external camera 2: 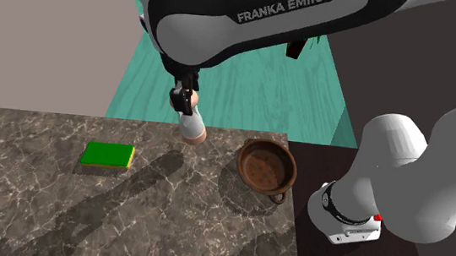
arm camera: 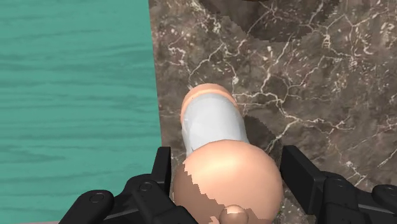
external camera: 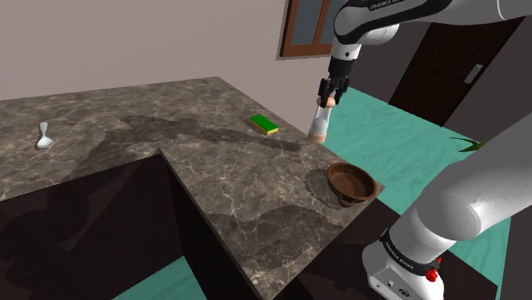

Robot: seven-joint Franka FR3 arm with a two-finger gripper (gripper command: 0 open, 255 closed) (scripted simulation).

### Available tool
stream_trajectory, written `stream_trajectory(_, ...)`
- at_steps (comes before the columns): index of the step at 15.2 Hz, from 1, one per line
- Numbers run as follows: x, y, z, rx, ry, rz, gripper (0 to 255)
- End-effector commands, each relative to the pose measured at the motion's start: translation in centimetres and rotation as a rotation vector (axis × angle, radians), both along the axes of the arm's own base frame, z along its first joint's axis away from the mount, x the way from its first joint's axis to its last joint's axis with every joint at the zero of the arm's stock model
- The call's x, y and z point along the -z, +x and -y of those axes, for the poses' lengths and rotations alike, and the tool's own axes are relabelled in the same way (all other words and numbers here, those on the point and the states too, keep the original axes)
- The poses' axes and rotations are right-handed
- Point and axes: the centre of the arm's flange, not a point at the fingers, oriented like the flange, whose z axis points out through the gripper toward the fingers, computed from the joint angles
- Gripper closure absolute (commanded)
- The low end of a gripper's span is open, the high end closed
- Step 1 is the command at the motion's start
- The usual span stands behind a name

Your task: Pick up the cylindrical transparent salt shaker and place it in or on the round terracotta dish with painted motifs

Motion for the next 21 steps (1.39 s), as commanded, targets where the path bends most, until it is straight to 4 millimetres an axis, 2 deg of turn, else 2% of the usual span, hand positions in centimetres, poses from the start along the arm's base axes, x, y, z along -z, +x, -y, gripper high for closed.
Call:
stream_trajectory(1, -1.1, 0.0, 0.0, 0.000, 0.000, 0.000, 255)
stream_trajectory(11, -6.3, 0.0, 0.0, 0.000, 0.000, 0.000, 255)
stream_trajectory(21, -10.0, -12.2, -3.4, 0.000, 0.000, 0.000, 255)
